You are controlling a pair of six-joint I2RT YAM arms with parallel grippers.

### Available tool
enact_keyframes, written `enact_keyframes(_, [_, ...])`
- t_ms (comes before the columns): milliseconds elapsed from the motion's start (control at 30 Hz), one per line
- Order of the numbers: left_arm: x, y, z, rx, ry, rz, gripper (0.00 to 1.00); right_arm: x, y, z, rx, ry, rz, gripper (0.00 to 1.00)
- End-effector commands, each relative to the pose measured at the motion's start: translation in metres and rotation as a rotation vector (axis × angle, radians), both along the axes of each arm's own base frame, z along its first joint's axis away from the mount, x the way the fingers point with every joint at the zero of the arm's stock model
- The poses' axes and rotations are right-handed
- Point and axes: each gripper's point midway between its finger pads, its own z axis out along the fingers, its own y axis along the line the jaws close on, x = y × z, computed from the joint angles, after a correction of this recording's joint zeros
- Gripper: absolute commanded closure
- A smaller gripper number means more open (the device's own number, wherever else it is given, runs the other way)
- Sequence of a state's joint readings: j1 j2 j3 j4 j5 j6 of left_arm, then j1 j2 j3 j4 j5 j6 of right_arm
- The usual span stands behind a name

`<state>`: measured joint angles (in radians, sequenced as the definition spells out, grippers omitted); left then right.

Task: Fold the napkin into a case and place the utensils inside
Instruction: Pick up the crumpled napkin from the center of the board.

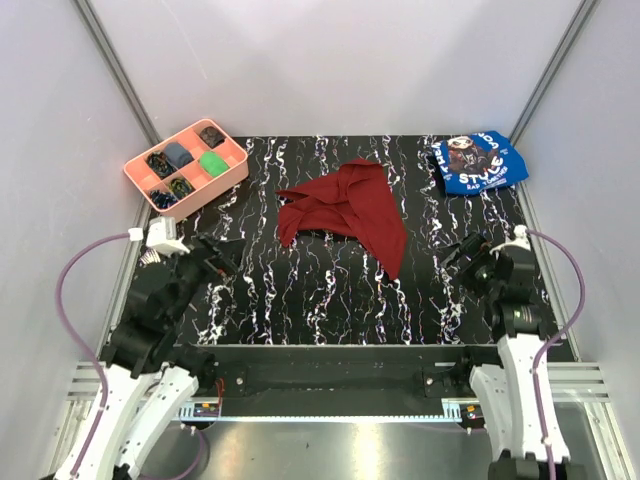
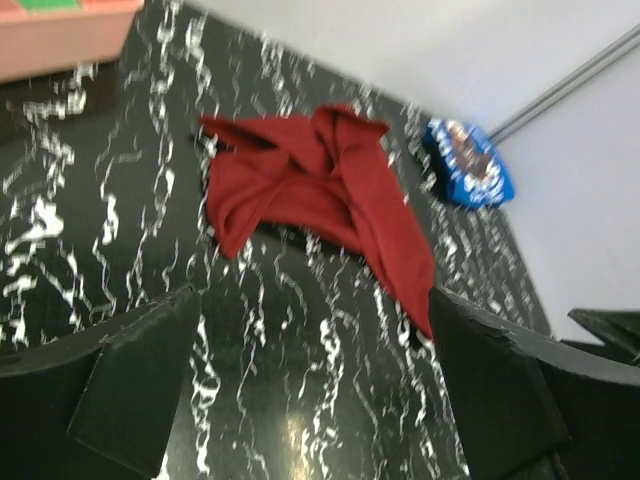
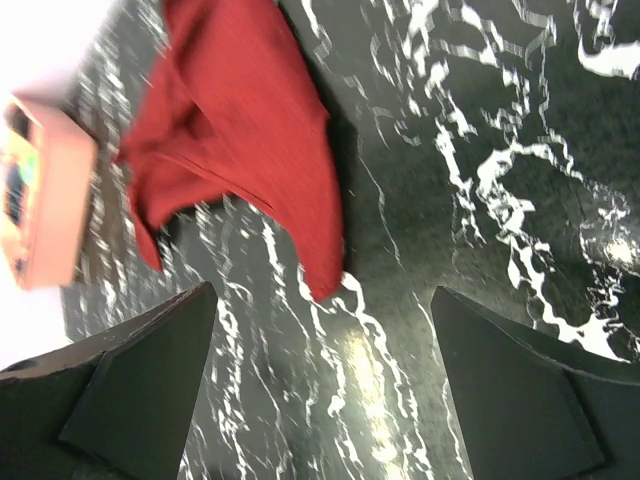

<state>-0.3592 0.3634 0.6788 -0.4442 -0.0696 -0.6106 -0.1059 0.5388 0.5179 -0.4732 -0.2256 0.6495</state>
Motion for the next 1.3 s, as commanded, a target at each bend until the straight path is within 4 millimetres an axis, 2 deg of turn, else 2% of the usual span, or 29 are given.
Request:
enact_keyframes(0, [0.012, -0.013, -0.025, 0.023, 0.128, -0.036, 0.01, 0.014, 0.014, -0.001, -0.024, 0.056, 0.152, 0.0])
enact_keyframes(33, [0.015, -0.013, -0.037, 0.034, 0.182, -0.025, 0.01, 0.018, 0.021, 0.001, -0.036, 0.049, 0.221, 0.0])
enact_keyframes(67, [0.021, -0.015, -0.055, 0.049, 0.255, -0.016, 0.01, 0.021, 0.035, 0.013, -0.011, 0.021, 0.304, 0.0])
enact_keyframes(100, [0.023, -0.017, -0.063, 0.044, 0.294, -0.014, 0.01, 0.026, 0.049, 0.005, -0.004, 0.061, 0.36, 0.0])
enact_keyframes(133, [0.026, -0.019, -0.075, 0.04, 0.341, -0.008, 0.02, 0.032, 0.054, 0.001, -0.054, 0.079, 0.372, 0.0])
enact_keyframes(167, [0.031, -0.022, -0.093, 0.047, 0.415, -0.004, 0.02, 0.04, 0.06, 0.011, -0.093, 0.073, 0.388, 0.0])
enact_keyframes(200, [0.035, -0.03, -0.098, 0.023, 0.438, -0.025, 0.06, 0.04, 0.079, -0.002, -0.123, 0.138, 0.453, 0.0])
enact_keyframes(267, [0.039, -0.045, -0.123, 0.021, 0.529, -0.081, 0.11, 0.053, 0.089, 0.0, -0.189, 0.14, 0.459, 0.0])
enact_keyframes(333, [0.045, -0.062, -0.131, -0.008, 0.563, -0.146, 0.18, 0.063, 0.102, -0.016, -0.261, 0.175, 0.472, 0.0])
enact_keyframes(367, [0.048, -0.067, -0.147, -0.006, 0.62, -0.156, 0.21, 0.071, 0.107, -0.01, -0.273, 0.16, 0.473, 0.0])
enact_keyframes(400, [0.053, -0.077, -0.147, -0.035, 0.617, -0.19, 0.25, 0.076, 0.111, -0.024, -0.283, 0.207, 0.479, 0.0])
enact_keyframes(433, [0.056, -0.082, -0.152, -0.041, 0.627, -0.204, 0.26, 0.08, 0.118, -0.028, -0.29, 0.217, 0.493, 0.0])
enact_keyframes(467, [0.058, -0.086, -0.164, -0.041, 0.663, -0.21, 0.27, 0.089, 0.125, -0.023, -0.288, 0.21, 0.5, 0.0])
enact_keyframes(500, [0.064, -0.097, -0.163, -0.054, 0.641, -0.241, 0.28, 0.094, 0.131, -0.036, -0.295, 0.251, 0.51, 0.0])
enact_keyframes(533, [0.068, -0.101, -0.165, -0.051, 0.639, -0.247, 0.28, 0.101, 0.135, -0.039, -0.321, 0.246, 0.504, 0.0])
enact_keyframes(567, [0.073, -0.103, -0.178, -0.037, 0.671, -0.232, 0.28, 0.108, 0.147, -0.036, -0.347, 0.224, 0.518, 0.0])
enact_keyframes(600, [0.079, -0.104, -0.182, -0.027, 0.671, -0.211, 0.28, 0.114, 0.15, -0.052, -0.377, 0.26, 0.523, 0.02])
enact_keyframes(633, [0.087, -0.108, -0.18, -0.03, 0.665, -0.215, 0.28, 0.12, 0.149, -0.057, -0.42, 0.266, 0.518, 0.04])
enact_keyframes(667, [0.091, -0.109, -0.192, -0.021, 0.696, -0.206, 0.28, 0.128, 0.155, -0.053, -0.43, 0.255, 0.528, 0.06])
enact_keyframes(700, [0.096, -0.109, -0.196, -0.003, 0.696, -0.192, 0.29, 0.127, 0.155, -0.069, -0.449, 0.305, 0.549, 0.1])
enact_keyframes(733, [0.106, -0.111, -0.192, 0.01, 0.683, -0.185, 0.29, 0.13, 0.153, -0.07, -0.474, 0.307, 0.553, 0.12])
enact_keyframes(767, [0.112, -0.106, -0.203, 0.054, 0.703, -0.154, 0.3, 0.129, 0.152, -0.074, -0.488, 0.321, 0.549, 0.15])
enact_keyframes(800, [0.119, -0.105, -0.2, 0.073, 0.707, -0.137, 0.3, 0.126, 0.148, -0.075, -0.505, 0.327, 0.549, 0.23])
enact_keyframes(833, [0.122, -0.102, -0.208, 0.098, 0.724, -0.121, 0.3, 0.121, 0.142, -0.08, -0.527, 0.342, 0.533, 0.26])
enact_keyframes(900, [0.134, -0.097, -0.207, 0.134, 0.707, -0.08, 0.31, 0.115, 0.137, -0.076, -0.547, 0.329, 0.528, 0.33])
enact_keyframes(967, [0.141, -0.092, -0.217, 0.172, 0.729, -0.046, 0.33, 0.105, 0.13, -0.08, -0.565, 0.358, 0.525, 0.35])
enact_keyframes(1000, [0.147, -0.093, -0.214, 0.175, 0.727, -0.038, 0.33, 0.095, 0.126, -0.084, -0.579, 0.395, 0.531, 0.36])
enact_keyframes(1033, [0.147, -0.093, -0.223, 0.187, 0.755, -0.031, 0.33, 0.088, 0.121, -0.089, -0.599, 0.417, 0.522, 0.36])
enact_keyframes(1267, [0.159, -0.092, -0.243, 0.233, 0.819, 0.001, 0.32, 0.054, 0.117, -0.101, -0.648, 0.453, 0.548, 0.36])
